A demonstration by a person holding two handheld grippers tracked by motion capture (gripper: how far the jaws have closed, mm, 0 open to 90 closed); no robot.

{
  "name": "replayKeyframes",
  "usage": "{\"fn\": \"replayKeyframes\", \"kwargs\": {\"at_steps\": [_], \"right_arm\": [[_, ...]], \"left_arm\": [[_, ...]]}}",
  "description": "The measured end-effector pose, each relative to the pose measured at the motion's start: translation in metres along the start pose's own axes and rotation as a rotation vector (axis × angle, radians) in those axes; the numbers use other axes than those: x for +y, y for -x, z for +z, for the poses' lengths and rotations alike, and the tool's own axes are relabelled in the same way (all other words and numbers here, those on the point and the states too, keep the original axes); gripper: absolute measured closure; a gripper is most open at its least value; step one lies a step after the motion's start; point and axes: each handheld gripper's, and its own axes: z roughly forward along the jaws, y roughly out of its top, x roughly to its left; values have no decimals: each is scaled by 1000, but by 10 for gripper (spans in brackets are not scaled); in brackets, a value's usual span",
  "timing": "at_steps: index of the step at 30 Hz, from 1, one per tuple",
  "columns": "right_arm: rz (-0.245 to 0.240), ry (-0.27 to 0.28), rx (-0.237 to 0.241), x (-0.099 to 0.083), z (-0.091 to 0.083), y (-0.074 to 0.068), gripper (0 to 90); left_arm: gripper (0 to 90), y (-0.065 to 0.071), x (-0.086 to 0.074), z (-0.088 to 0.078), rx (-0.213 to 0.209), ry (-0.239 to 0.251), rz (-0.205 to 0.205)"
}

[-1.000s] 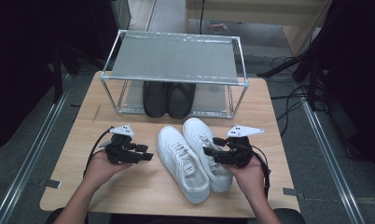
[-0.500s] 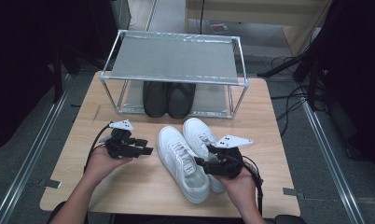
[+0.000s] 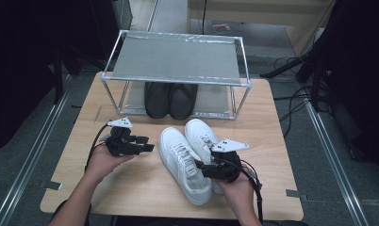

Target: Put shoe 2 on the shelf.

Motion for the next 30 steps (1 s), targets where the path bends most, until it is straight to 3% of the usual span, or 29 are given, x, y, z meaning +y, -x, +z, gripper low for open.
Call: {"fn": "replayKeyframes", "kwargs": {"at_steps": [3,9,13,16,21,27,30], "right_arm": [[5,-11,-12,0,3,-1,415],[-5,-15,-5,-1,4,-1,471],[-18,-32,3,0,5,-1,529],[-24,-57,9,3,6,-1,602],[-21,-54,8,3,5,0,709],[9,-64,39,5,2,4,744],[2,-73,29,7,2,3,755]], "left_arm": [[485,-2,3,-4,29,-24,17],[486,-7,1,-9,29,-7,-11],[485,-6,1,-9,30,-7,-3],[485,-7,1,-10,38,-3,-3],[485,-9,1,-12,38,12,-10],[482,-6,2,-13,35,15,2],[481,-6,1,-14,35,12,12]]}}
